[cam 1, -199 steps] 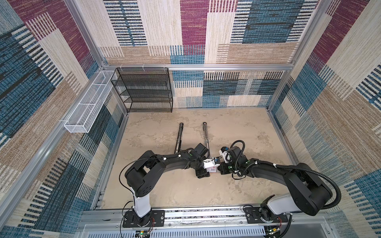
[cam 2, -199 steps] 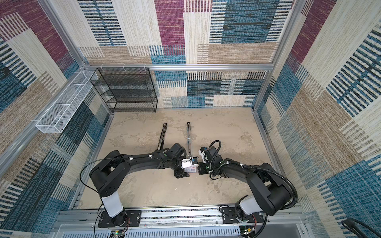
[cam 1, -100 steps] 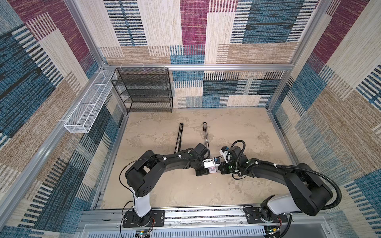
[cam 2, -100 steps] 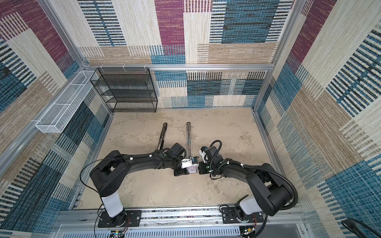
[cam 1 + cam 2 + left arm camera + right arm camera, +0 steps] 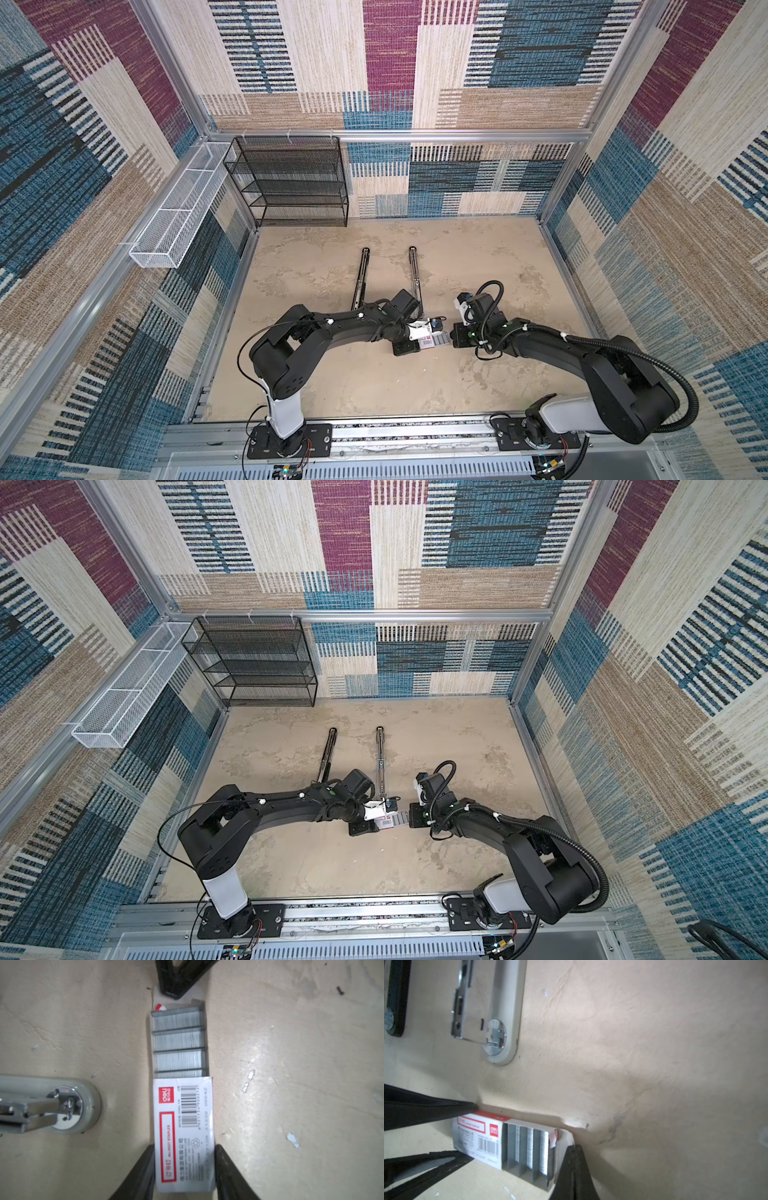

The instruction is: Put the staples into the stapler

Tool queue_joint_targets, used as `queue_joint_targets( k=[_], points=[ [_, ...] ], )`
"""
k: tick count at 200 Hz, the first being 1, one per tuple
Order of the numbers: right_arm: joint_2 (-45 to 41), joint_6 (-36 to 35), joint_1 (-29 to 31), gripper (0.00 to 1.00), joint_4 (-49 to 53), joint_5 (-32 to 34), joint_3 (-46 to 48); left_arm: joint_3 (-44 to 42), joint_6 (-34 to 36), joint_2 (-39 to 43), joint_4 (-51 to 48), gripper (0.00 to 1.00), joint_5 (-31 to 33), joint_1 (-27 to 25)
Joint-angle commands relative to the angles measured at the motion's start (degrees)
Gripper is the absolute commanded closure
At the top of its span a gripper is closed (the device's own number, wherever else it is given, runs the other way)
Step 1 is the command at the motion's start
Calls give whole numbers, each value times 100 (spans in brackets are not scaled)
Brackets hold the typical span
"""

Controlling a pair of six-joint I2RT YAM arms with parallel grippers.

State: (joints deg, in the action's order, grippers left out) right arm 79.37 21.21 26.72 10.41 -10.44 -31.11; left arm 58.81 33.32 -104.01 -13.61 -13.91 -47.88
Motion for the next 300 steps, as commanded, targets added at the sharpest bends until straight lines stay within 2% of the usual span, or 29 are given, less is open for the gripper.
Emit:
queue_joint_targets(
  k=[1, 21, 46, 70, 117, 162, 191, 229, 300],
  points=[
    [-40, 143, -87, 100, 218, 411, -11, 16, 45, 14, -361, 52, 82, 1],
    [-68, 77, -106, 100, 195, 352, -26, 61, 5, 38, -403, 50, 105, 0],
    [-162, -39, -106, 100, 1, -20, 13, 253, -147, 47, -652, 41, 143, -1],
    [-148, -150, -98, 100, -112, -344, -14, 291, -309, 171, -811, 37, 185, -2],
    [56, -211, 13, 100, -404, -740, -34, 44, -726, 792, -868, 36, 510, 0],
    [550, -72, 470, 100, -717, -837, -331, -364, -1214, 1576, -862, 34, 911, 39],
    [1019, 87, 791, 100, -1024, -1011, -613, -484, -1216, 1844, -1034, 32, 1009, 79],
    [1479, 265, 992, 100, -1173, -1118, -958, -474, -1189, 1642, -1235, 32, 1026, 86],
    [1353, 128, 993, 100, -1189, -1174, -828, -332, -1050, 998, -1297, 32, 1294, 86]
  ],
)
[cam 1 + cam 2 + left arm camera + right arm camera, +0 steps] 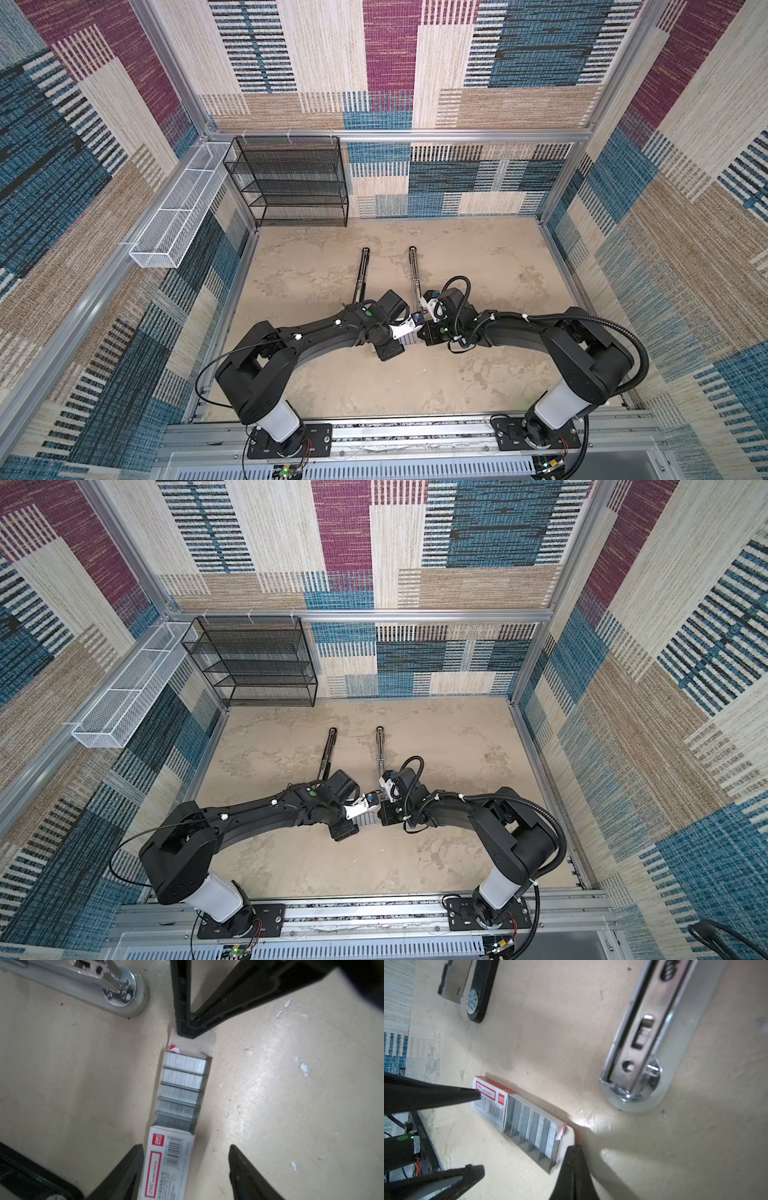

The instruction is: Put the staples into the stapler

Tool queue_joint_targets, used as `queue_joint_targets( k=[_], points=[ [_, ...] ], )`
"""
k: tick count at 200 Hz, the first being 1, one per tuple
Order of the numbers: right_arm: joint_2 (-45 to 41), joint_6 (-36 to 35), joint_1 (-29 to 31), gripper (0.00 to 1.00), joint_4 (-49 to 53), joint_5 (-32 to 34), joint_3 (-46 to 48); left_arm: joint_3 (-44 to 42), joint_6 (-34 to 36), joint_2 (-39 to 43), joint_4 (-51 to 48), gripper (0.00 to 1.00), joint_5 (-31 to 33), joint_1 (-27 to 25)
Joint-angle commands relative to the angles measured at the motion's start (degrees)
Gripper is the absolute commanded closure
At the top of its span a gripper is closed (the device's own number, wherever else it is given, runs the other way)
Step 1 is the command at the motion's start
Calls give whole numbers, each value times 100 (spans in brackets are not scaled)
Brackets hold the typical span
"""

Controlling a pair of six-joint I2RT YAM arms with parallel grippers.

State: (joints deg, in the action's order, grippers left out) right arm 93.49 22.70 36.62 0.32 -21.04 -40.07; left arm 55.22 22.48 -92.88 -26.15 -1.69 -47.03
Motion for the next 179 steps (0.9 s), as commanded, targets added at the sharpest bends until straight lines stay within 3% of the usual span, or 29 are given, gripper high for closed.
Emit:
queue_joint_targets(
  k=[1, 42, 108, 179],
  points=[
    [-59, -20, 3, 100, -184, -117, 78, 25, 36, -124, -36, 32, 77, 1],
    [-89, -85, 2, 100, -209, -146, 140, 152, 82, -376, -152, 33, 236, 26],
    [-240, -217, -36, 100, -39, -26, 170, 202, 54, -491, -379, 47, 473, 130],
    [-481, -309, -331, 100, 49, -25, 407, 154, 14, -260, -546, 47, 622, 203]
  ],
)
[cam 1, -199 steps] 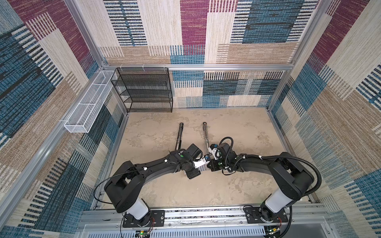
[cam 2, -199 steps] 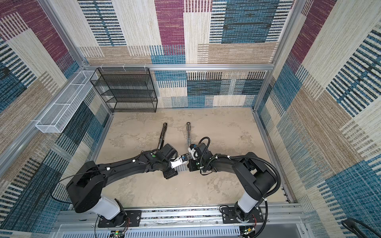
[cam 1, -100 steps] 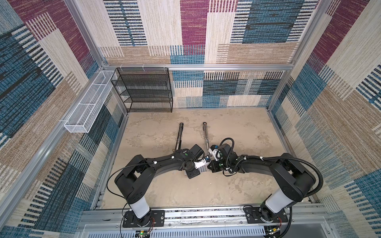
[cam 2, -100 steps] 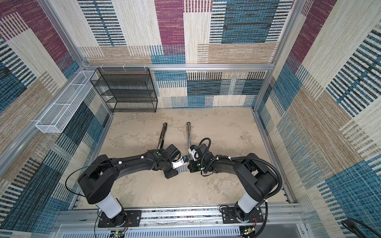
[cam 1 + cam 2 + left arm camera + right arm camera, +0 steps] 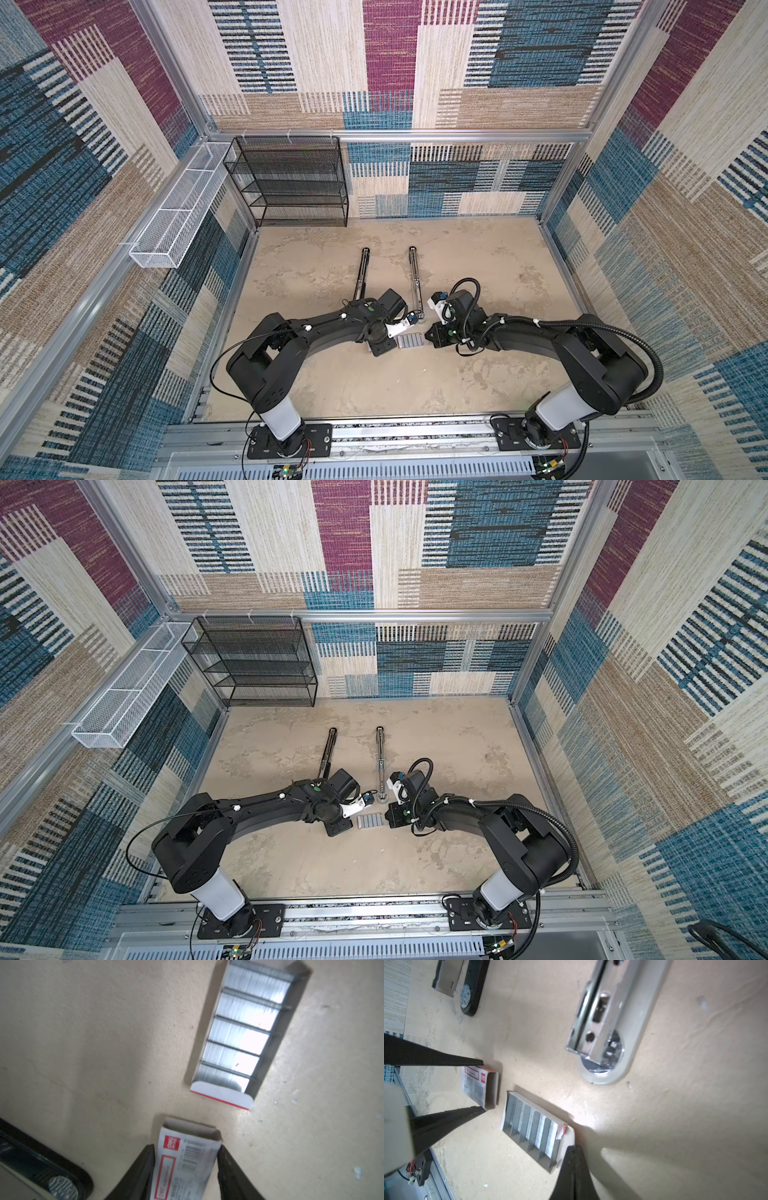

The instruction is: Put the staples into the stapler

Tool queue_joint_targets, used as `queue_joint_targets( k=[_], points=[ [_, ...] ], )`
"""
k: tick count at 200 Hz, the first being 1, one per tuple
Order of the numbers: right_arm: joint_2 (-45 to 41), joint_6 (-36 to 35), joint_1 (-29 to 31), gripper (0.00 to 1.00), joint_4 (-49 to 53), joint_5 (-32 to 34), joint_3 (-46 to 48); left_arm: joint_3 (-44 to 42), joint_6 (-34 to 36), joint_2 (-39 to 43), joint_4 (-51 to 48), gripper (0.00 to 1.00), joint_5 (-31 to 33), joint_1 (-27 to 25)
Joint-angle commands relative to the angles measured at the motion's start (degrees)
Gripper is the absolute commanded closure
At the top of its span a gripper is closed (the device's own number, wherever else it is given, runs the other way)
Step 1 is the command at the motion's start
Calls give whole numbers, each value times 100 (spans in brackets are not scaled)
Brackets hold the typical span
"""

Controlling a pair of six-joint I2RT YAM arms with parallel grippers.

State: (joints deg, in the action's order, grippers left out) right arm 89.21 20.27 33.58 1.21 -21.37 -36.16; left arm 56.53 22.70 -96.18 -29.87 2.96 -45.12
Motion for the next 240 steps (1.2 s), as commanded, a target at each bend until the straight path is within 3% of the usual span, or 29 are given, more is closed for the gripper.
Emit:
queue_joint_targets(
  k=[1, 68, 130, 179, 211, 240],
  points=[
    [-53, -63, -27, 100, -46, 0, 23, 28, -14, 71, -180, 47, 163, 12],
    [166, 399, 105, 100, -552, -407, 27, -28, -1014, 940, -334, 35, 120, 152],
    [465, 1189, 501, 100, -984, -520, -143, -588, -2806, 2319, 269, 34, 1014, 271],
    [444, 1738, 699, 100, -1073, -488, -100, -834, -4051, 2783, 185, 35, 882, 322],
    [254, 1743, 754, 82, -831, -408, 83, -975, -4379, 2774, 78, 35, 453, 320],
    [158, 1701, 793, 82, -759, -508, 245, -1056, -4601, 2701, 78, 36, 91, 320]
  ],
)
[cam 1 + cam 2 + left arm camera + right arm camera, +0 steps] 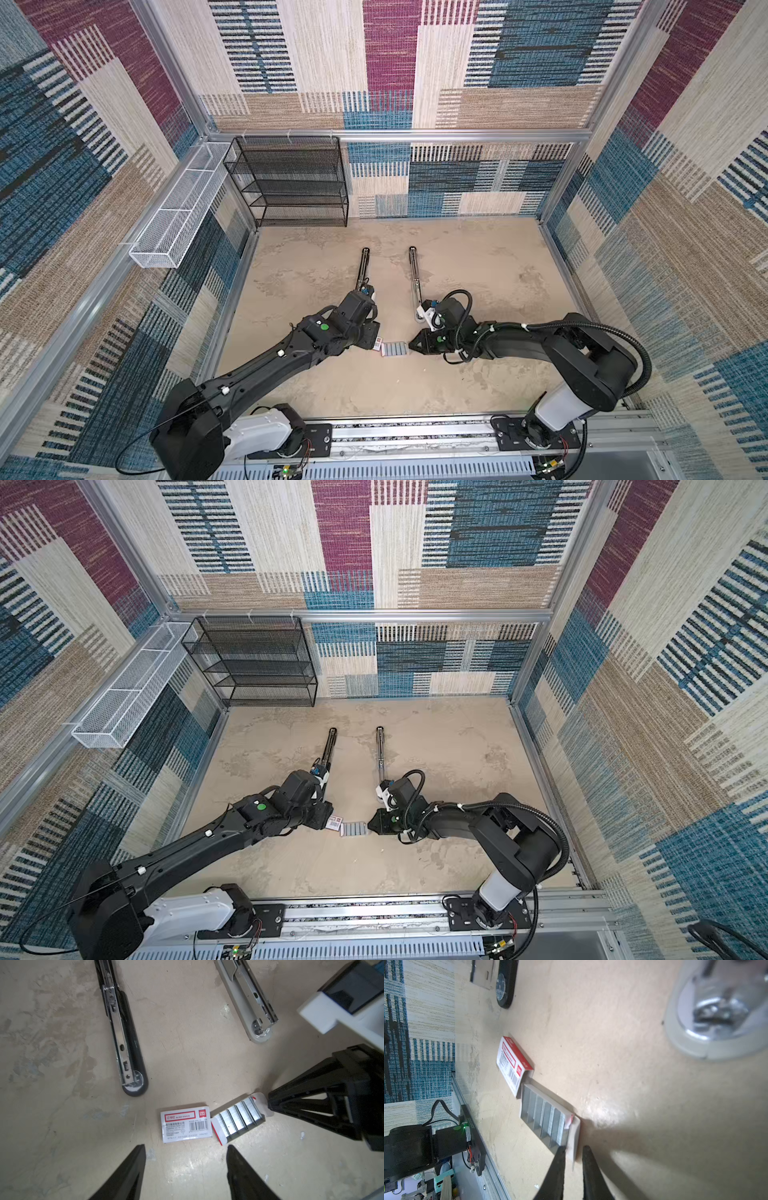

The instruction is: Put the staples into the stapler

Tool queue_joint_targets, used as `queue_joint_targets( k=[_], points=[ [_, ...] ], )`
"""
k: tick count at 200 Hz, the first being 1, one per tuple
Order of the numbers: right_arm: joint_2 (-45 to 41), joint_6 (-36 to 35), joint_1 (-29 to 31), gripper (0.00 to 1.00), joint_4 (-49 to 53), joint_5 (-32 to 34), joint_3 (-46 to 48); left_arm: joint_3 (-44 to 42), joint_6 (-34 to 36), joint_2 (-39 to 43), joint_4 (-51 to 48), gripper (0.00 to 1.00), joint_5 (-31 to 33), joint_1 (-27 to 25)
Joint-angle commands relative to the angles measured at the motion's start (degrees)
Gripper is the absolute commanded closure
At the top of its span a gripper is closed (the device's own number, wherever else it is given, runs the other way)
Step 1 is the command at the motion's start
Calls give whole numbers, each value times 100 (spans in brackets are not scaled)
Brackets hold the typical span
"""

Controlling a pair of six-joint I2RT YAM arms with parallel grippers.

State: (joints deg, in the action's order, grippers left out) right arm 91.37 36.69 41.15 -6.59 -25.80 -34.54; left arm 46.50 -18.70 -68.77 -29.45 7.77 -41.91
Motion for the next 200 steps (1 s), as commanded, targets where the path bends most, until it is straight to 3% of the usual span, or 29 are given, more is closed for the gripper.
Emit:
queue_joint_targets(
  k=[1, 55, 94, 125, 165, 200],
  points=[
    [-58, 55, 40, 82, 24, -69, 86, -58, -469, -40, 36, 36, -399, -1],
    [143, 18, 351, 91, -174, -271, -52, -166, -691, -32, 151, 37, -662, -1],
    [546, -98, 568, 91, -167, -412, -383, -211, -765, 52, 159, 37, -655, 3],
    [752, -162, 649, 80, -78, -451, -602, -234, -850, 142, 168, 36, -704, -1],
    [339, -258, 647, 69, 230, -63, -537, -186, -1098, 184, 60, 37, -1067, -1],
    [-161, -318, 620, 82, 447, 317, -386, -120, -1481, -120, 67, 51, -1693, -10]
  ],
)
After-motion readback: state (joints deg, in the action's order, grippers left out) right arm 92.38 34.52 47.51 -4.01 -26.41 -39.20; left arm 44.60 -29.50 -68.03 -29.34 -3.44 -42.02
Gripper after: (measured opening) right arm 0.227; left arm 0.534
